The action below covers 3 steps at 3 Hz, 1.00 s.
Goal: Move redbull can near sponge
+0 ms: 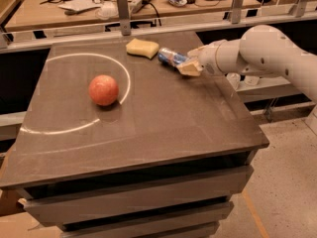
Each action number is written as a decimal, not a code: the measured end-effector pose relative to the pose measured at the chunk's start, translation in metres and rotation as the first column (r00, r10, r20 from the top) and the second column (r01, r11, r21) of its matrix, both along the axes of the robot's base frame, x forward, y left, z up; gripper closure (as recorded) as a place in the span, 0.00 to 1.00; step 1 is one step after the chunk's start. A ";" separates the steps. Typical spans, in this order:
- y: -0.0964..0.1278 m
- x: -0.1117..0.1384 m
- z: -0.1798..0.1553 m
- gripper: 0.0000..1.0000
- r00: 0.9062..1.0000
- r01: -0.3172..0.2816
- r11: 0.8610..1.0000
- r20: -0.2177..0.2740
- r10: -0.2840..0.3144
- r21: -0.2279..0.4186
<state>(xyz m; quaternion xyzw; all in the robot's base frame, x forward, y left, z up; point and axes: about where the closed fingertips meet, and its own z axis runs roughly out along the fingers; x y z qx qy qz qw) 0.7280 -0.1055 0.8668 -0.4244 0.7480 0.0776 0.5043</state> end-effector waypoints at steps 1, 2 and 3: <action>0.005 0.008 -0.007 0.75 1.000 -0.009 1.000 -0.015 0.009 -0.006; 0.013 0.011 -0.014 0.43 0.999 -0.028 1.000 -0.030 0.028 -0.005; 0.016 0.009 -0.018 0.20 0.999 -0.036 0.999 -0.036 0.036 0.002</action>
Offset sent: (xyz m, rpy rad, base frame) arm 0.0147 0.0132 -0.0186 -0.0100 0.0402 0.0368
